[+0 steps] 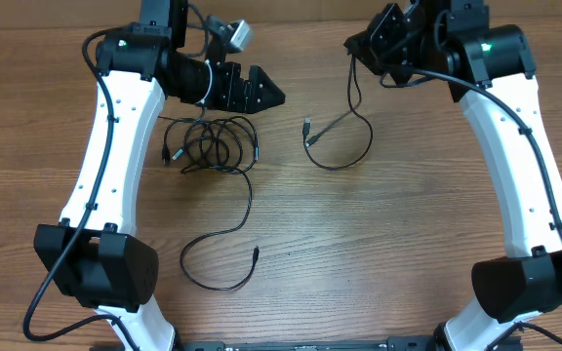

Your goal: Untangle cables

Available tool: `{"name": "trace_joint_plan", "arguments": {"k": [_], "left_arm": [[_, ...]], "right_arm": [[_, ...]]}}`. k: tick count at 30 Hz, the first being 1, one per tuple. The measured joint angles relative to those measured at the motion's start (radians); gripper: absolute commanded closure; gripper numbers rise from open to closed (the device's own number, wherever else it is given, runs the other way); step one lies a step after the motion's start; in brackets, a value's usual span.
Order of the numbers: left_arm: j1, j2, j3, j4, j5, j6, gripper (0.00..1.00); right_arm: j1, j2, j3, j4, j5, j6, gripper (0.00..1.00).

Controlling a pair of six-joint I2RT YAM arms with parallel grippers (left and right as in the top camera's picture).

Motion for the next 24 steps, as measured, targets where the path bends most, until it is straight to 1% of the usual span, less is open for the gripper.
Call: {"name": "trace_joint_plan", "arguments": {"k": [5, 9, 14, 17, 19, 20, 22, 24], "left_arm": [[-0.027, 0.000, 0.000, 0.007, 0.082, 0.056, 0.10], [-0.054, 0.000, 0.000, 0.028, 0.103, 0.071, 0.10], [-0.082, 0.000, 0.000, 0.083, 0.115, 0.074, 0.12], [-0.092, 0.000, 0.000, 0.121, 0.115, 0.075, 0.17], [-0.094, 0.000, 0.000, 0.141, 0.115, 0.074, 0.18], [-0.097, 0.000, 0.000, 0.148, 0.115, 0.073, 0.20], [-0.096, 0.000, 0.000, 0.162, 0.115, 0.072, 0.25], [-0.098, 0.000, 0.000, 0.183, 0.114, 0.068, 0.35]], "right_arm": [[0.062, 0.000, 0.000, 0.025, 0.074, 0.072, 0.96], [0.111, 0.000, 0.000, 0.035, 0.151, 0.138, 0.96], [0.142, 0.000, 0.000, 0.042, 0.189, 0.219, 0.96], [0.157, 0.000, 0.000, 0.049, 0.199, 0.239, 0.96], [0.164, 0.000, 0.000, 0.051, 0.202, 0.245, 0.96], [0.167, 0.000, 0.000, 0.051, 0.200, 0.251, 0.96], [0.171, 0.000, 0.000, 0.051, 0.192, 0.262, 0.96], [0.171, 0.000, 0.000, 0.059, 0.174, 0.268, 0.96]]}}
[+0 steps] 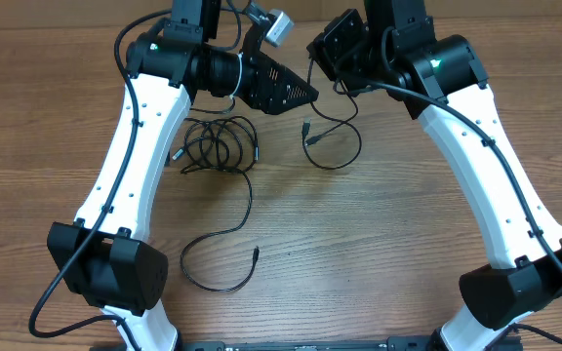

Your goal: Untangle cables

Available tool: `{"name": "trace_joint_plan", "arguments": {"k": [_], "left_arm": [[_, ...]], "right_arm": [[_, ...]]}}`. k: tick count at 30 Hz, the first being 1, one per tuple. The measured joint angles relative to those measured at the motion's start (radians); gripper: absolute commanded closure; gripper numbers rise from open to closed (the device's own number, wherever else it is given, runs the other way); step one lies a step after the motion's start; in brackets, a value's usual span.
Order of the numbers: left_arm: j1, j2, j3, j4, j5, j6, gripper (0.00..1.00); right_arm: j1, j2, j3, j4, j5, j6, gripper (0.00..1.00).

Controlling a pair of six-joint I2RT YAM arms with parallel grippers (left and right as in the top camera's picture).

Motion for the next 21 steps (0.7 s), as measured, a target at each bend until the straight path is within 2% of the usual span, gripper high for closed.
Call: {"name": "trace_joint_plan", "arguments": {"k": [3, 6, 7, 11, 13, 15, 19, 21], "left_arm": [[0.000, 0.000, 0.000, 0.020, 0.000, -0.006, 0.37], [0.000, 0.000, 0.000, 0.032, 0.000, -0.014, 0.48], [0.000, 0.000, 0.000, 0.035, 0.000, -0.019, 0.55], [0.000, 0.000, 0.000, 0.052, 0.001, -0.039, 0.62], [0.000, 0.000, 0.000, 0.065, 0.000, -0.056, 0.72], [0.000, 0.000, 0.000, 0.071, 0.000, -0.069, 0.76], [0.000, 0.000, 0.000, 0.076, 0.000, -0.084, 0.77], [0.000, 0.000, 0.000, 0.076, 0.000, -0.084, 0.85]], "right_arm": [[0.000, 0.000, 0.000, 0.008, -0.024, 0.006, 0.96], [0.000, 0.000, 0.000, 0.008, -0.037, 0.011, 0.96], [0.000, 0.000, 0.000, 0.005, -0.041, 0.011, 0.96], [0.000, 0.000, 0.000, -0.013, -0.046, 0.011, 0.96], [0.000, 0.000, 0.000, -0.016, -0.046, 0.011, 0.96], [0.000, 0.000, 0.000, -0.017, -0.046, 0.011, 0.96], [0.000, 0.000, 0.000, -0.027, -0.046, 0.011, 0.96], [0.000, 0.000, 0.000, -0.032, -0.046, 0.011, 0.96]]}}
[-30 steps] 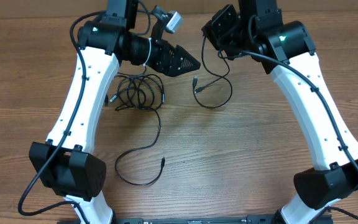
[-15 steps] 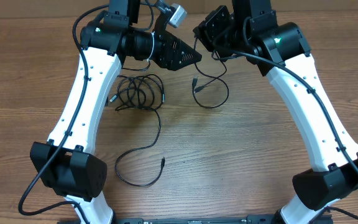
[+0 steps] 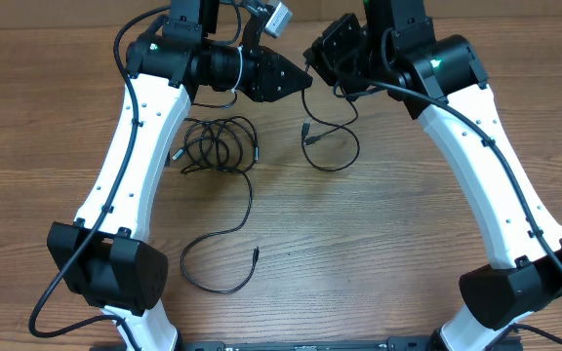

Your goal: Untangle cables

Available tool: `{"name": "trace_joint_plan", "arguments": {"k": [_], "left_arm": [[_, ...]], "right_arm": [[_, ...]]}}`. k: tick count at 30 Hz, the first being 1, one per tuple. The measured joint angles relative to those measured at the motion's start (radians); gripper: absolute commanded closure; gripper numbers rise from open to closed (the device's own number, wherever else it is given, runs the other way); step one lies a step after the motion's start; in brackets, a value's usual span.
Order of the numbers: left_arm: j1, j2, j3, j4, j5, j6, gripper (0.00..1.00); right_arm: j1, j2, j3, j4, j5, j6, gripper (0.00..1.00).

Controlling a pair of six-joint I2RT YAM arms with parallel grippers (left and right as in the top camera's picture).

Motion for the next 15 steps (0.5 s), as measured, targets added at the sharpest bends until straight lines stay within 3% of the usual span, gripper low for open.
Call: {"name": "trace_joint_plan", "arguments": {"k": [3, 10, 12, 14, 15], "left_arm": [[0.000, 0.000, 0.000, 0.000, 0.000, -0.007, 0.96], [0.000, 0.000, 0.000, 0.024, 0.000, -0.038, 0.96], [0.000, 0.000, -0.001, 0.037, 0.000, -0.053, 0.96], [0.000, 0.000, -0.002, 0.063, 0.000, -0.076, 0.96], [0.000, 0.000, -0.002, 0.078, 0.000, -0.093, 0.96]], "right_arm": [[0.000, 0.000, 0.000, -0.003, 0.001, 0.000, 0.96], [0.000, 0.000, 0.000, -0.018, 0.014, 0.000, 0.94], [0.000, 0.000, 0.000, -0.036, 0.039, 0.000, 0.86], [-0.002, 0.000, 0.000, -0.052, 0.068, -0.001, 0.66], [-0.007, 0.000, 0.000, -0.067, 0.094, 0.004, 0.48]]}}
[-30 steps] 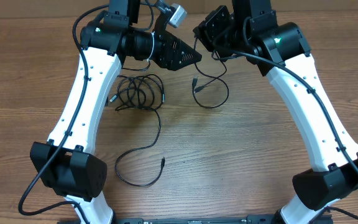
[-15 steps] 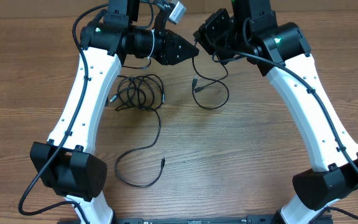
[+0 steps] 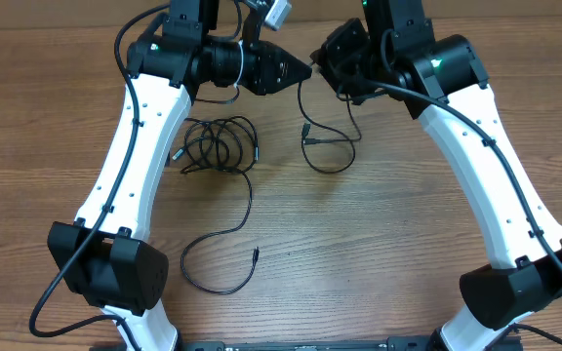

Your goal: Untangle cables

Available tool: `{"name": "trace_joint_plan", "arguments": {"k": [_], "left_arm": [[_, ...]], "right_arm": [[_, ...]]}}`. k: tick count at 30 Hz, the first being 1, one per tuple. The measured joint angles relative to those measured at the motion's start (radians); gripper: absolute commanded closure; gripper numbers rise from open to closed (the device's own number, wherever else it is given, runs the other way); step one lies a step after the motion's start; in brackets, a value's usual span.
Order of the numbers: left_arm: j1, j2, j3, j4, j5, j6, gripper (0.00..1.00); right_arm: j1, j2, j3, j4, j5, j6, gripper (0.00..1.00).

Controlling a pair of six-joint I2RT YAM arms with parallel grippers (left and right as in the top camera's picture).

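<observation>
A short black cable [image 3: 332, 166] hangs in a loop, its connector end [image 3: 305, 128] near the table. Its upper strands rise to my right gripper [image 3: 322, 64], which is shut on it at the back centre. My left gripper [image 3: 305, 71] points right, its tip almost touching the right gripper and meeting one strand of that cable. Whether the left jaws grip the strand cannot be told from above. A second, longer black cable lies coiled [image 3: 218, 144] on the table under the left arm. Its tail [image 3: 218, 285] curls toward the front.
The wooden table [image 3: 388, 244] carries only the two cables. The white arms frame the left and right sides, with their bases at the front corners. The left arm's own wiring and a small grey camera [image 3: 278, 12] sit at the back edge.
My left gripper has shifted slightly back and right, so its tip now meets the hanging strand next to the right gripper. The short cable's loop sits a little differently. The coiled cable is unchanged.
First the arms were apart, the right gripper holding the short cable at the back right and the left gripper open over the coil. Then both had swung toward the back centre. Now the two tips meet at the cable, and the coil has stayed where it was.
</observation>
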Motion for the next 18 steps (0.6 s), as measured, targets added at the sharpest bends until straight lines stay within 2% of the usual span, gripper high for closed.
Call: {"name": "trace_joint_plan", "arguments": {"k": [2, 3, 4, 13, 18], "left_arm": [[0.001, 0.000, 0.000, 0.035, -0.002, -0.045, 0.96], [0.002, 0.000, 0.000, 0.059, -0.004, -0.073, 0.96], [0.008, 0.000, 0.000, 0.088, -0.009, -0.115, 0.96], [0.053, 0.000, 0.001, 0.235, -0.030, -0.266, 0.96], [0.053, 0.000, 0.002, 0.519, -0.034, -0.439, 0.96]], "right_arm": [[-0.013, 0.000, 0.000, -0.018, 0.038, -0.003, 0.26], [-0.025, 0.000, 0.000, -0.035, 0.061, -0.002, 0.10], [-0.054, 0.000, 0.000, -0.068, 0.093, -0.006, 0.02], [-0.326, 0.000, -0.001, -0.257, 0.196, -0.005, 0.00], [-0.395, 0.000, -0.001, -0.318, 0.199, -0.005, 0.00]]}}
